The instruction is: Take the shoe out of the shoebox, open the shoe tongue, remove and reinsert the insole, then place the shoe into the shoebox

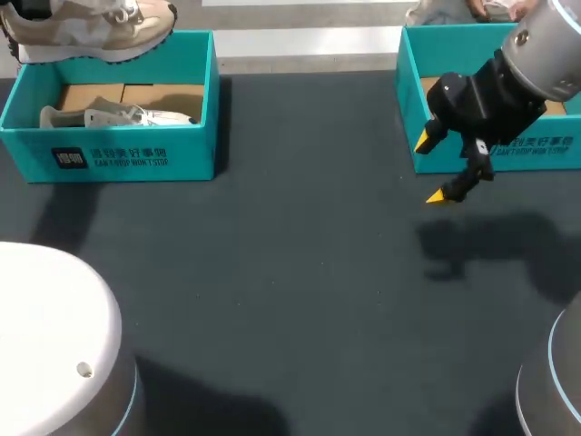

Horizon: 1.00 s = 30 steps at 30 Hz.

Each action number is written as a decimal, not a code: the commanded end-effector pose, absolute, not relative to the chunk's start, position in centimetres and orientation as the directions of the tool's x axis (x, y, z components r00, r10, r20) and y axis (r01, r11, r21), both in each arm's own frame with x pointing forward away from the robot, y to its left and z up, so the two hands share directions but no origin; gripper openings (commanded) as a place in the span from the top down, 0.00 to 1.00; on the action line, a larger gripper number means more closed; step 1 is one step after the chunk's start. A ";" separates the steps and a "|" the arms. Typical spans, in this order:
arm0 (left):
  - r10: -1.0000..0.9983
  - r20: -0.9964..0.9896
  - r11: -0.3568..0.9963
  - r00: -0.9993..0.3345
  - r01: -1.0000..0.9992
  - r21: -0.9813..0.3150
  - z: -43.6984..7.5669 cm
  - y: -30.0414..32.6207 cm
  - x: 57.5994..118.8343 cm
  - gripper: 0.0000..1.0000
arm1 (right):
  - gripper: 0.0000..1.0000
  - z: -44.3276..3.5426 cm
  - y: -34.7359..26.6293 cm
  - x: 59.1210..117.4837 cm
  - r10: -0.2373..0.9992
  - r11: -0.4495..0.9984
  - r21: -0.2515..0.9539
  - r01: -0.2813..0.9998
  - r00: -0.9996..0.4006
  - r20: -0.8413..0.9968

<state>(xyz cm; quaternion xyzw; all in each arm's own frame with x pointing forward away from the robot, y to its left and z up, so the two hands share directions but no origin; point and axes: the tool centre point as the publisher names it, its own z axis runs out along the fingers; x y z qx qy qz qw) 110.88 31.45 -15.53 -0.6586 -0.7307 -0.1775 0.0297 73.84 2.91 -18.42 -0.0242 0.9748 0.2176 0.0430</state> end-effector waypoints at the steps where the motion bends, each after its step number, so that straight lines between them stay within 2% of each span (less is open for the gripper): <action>1: 0.960 0.263 0.031 -0.098 0.968 0.248 -17.6 31.8 112.7 1.00 | 0.00 -18.5 3.0 73.9 -0.029 0.906 0.419 -0.065 -0.995 -0.092; 5: 0.964 0.256 0.001 -0.071 0.965 0.263 -19.1 31.6 113.6 1.00 | 0.00 -18.5 3.0 73.9 -0.029 0.906 0.419 -0.065 -0.995 -0.092; 21: 0.964 0.256 0.001 -0.071 0.965 0.263 -19.1 31.6 113.6 1.00 | 0.00 -18.5 3.0 73.9 -0.029 0.906 0.419 -0.065 -0.995 -0.092; 30: 0.959 0.277 -0.018 -0.055 0.966 0.256 -21.3 30.6 114.3 1.00 | 0.00 -18.5 3.0 73.9 -0.029 0.906 0.419 -0.065 -0.995 -0.092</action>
